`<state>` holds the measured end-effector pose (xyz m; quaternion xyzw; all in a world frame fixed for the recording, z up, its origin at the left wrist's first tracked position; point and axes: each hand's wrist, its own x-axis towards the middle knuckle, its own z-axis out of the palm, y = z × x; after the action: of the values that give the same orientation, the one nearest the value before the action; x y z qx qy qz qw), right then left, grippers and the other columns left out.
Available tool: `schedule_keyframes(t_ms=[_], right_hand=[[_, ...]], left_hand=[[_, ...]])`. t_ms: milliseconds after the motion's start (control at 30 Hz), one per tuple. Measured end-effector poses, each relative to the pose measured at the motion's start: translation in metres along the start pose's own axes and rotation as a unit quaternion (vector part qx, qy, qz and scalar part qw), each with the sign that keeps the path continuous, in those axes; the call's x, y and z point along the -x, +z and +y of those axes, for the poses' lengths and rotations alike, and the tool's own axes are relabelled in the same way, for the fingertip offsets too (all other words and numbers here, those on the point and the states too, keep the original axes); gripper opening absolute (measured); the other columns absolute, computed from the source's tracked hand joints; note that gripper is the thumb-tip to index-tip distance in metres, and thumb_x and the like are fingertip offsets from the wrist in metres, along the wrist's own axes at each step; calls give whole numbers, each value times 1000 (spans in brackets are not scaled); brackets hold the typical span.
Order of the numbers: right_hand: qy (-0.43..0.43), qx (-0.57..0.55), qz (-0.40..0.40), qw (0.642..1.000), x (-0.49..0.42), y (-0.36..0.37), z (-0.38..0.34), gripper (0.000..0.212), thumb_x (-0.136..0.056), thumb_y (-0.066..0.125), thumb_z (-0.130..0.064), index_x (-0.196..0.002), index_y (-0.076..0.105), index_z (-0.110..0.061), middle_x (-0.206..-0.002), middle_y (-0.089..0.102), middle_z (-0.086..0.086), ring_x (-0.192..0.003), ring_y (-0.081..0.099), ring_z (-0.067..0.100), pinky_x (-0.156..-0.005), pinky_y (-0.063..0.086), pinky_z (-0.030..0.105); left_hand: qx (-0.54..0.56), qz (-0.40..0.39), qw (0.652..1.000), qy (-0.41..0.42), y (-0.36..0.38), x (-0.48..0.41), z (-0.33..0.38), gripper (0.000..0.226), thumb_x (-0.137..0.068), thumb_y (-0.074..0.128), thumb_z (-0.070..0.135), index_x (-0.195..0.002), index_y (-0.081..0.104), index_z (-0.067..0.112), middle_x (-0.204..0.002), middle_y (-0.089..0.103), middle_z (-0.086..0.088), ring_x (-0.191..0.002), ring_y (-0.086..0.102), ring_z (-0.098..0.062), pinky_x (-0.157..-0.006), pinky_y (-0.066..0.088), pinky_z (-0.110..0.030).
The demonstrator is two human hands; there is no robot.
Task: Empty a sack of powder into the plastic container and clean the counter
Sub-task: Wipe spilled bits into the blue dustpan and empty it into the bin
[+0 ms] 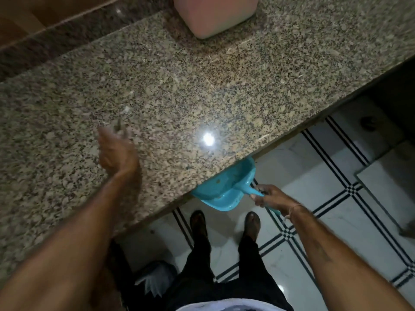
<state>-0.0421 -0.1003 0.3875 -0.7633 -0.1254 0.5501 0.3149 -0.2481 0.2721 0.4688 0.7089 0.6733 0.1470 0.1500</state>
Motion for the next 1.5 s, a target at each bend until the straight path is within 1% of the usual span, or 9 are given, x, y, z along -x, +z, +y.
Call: schedule_keyframes(t_ms=[100, 167, 367, 600, 867, 1000, 1100, 1367, 1500], right_hand=[[0, -22, 17, 1000, -1, 15, 4, 12, -94, 73, -13, -88, 64, -8, -74, 60, 7, -62, 56, 11, -59, 47, 21], [-4, -32, 21, 999, -2, 22, 7, 13, -92, 75, -15, -86, 66, -8, -73, 60, 7, -66, 57, 15, -63, 48, 27], [2, -42, 37, 998, 6, 25, 0, 19, -83, 76, -26, -89, 69, -8, -74, 65, 6, -69, 58, 15, -66, 49, 29], [14, -41, 56, 998, 11, 13, 0, 5, -97, 67, -5, -92, 65, -3, -75, 62, 10, -69, 55, 18, -60, 47, 20], [18, -62, 64, 996, 9, 8, 2, 7, -98, 67, -10, -91, 66, -10, -76, 62, 3, -68, 56, 12, -59, 48, 14], [14, -79, 64, 995, 5, 1, 11, 5, -96, 70, -12, -91, 68, -12, -76, 64, 3, -72, 58, 14, -70, 50, 27], [24, -84, 65, 994, 3, -2, 17, 9, -97, 69, -13, -88, 67, -15, -77, 65, 4, -73, 60, 15, -71, 51, 27], [37, -100, 72, 992, 4, -26, 24, 8, -97, 69, -14, -89, 68, -14, -81, 65, 7, -80, 58, 21, -78, 49, 35], [35, -99, 70, 992, 5, -46, 33, 12, -97, 70, -19, -96, 70, -7, -83, 68, 6, -80, 60, 20, -81, 50, 37]], left_hand=[[-31, 21, 987, -156, -6, -62, -23, 53, -108, 44, 30, -153, 34, 5, -148, 51, -23, -131, 55, -41, -101, 44, -48], [-32, -5, 990, -139, 3, -69, -3, 51, -107, 47, 30, -152, 36, 10, -148, 48, -22, -130, 54, -40, -93, 47, -45], [3, -181, 927, 329, 35, 4, 68, 21, -107, 47, 34, -124, 52, 22, -111, 56, 2, -67, 47, -2, -47, 35, -18], [-38, -19, 998, -47, 18, -114, 38, 50, -108, 46, 31, -154, 33, 15, -151, 45, -17, -120, 59, -31, -90, 49, -43], [28, -208, 906, 367, 71, 9, 134, 20, -108, 49, 32, -124, 51, 22, -115, 61, 1, -72, 55, -4, -48, 37, -15], [60, -55, 979, 187, 56, -63, 129, 37, -107, 38, 39, -136, 47, 19, -125, 61, -5, -84, 61, -13, -54, 42, -22], [-12, -45, 998, 36, 63, -118, 122, 48, -107, 45, 36, -151, 37, 19, -147, 47, -14, -123, 58, -30, -92, 49, -37], [31, -193, 865, 462, 85, 36, 166, 17, -106, 46, 23, -122, 52, 21, -115, 57, 0, -75, 53, -7, -57, 49, -27], [45, -60, 969, 237, 84, -33, 167, 29, -106, 38, 32, -130, 47, 19, -123, 58, -6, -97, 64, -23, -72, 49, -36]])
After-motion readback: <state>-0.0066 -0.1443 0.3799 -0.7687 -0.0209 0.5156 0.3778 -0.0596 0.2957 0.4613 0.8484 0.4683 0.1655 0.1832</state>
